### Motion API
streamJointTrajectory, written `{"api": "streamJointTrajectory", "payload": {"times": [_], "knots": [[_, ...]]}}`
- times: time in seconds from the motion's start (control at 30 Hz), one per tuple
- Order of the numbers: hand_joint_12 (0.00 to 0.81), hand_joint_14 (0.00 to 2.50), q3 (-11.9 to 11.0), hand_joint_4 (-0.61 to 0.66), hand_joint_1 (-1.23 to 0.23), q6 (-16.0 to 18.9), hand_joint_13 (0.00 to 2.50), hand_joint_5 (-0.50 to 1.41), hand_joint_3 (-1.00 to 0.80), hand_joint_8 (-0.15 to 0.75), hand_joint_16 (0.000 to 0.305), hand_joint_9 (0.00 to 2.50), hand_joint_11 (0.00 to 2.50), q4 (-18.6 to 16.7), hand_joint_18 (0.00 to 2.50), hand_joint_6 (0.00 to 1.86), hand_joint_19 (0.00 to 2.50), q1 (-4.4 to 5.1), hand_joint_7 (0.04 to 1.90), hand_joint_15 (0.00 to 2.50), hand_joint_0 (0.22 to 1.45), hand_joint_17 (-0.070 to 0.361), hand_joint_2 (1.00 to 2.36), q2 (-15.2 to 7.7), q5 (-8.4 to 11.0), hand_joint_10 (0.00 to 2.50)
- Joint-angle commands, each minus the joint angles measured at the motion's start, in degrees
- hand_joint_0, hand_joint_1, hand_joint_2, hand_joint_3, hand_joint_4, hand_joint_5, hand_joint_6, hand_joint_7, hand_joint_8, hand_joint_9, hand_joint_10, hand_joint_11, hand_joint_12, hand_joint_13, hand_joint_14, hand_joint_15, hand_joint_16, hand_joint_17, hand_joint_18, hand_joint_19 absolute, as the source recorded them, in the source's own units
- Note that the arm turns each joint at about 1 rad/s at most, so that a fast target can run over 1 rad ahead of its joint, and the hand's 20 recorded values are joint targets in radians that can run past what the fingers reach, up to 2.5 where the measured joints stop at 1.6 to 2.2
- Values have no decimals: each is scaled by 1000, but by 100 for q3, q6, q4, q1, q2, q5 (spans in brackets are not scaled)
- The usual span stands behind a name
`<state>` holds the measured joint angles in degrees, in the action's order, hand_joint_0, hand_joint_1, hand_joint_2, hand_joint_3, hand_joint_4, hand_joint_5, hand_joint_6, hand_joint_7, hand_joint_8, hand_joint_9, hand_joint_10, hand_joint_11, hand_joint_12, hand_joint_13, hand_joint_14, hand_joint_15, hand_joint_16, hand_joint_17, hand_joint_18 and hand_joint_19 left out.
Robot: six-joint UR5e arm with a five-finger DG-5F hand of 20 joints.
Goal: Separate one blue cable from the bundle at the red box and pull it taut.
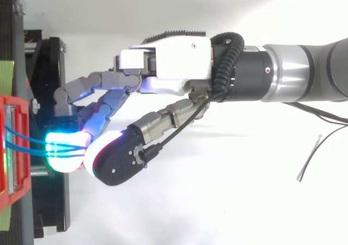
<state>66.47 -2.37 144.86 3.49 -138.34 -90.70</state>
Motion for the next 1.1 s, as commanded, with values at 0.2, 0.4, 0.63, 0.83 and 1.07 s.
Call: {"api": "streamJointTrajectory", "payload": {"times": [0.2,0.4,0.63,0.83,1.07], "knots": [[329,24,-2,210,-584,0,843,-149,-302,312,39,800,801,7,651,500,422,3,1314,614,607,89,1016,0,0,25],[328,22,-2,206,-590,0,843,-148,-305,314,40,798,807,16,652,500,428,3,1329,621,605,89,1016,0,0,25],[328,23,-2,202,-592,0,843,-151,-288,313,40,800,807,16,655,522,428,11,1309,620,606,89,1017,0,0,25],[328,23,-11,202,-598,0,845,-157,-249,313,40,805,813,7,659,560,428,3,1264,620,616,89,1019,0,-18,25],[327,23,-11,203,-611,0,849,-162,-217,311,40,808,815,7,661,592,435,-6,1226,632,621,89,1020,0,-26,23]]}}
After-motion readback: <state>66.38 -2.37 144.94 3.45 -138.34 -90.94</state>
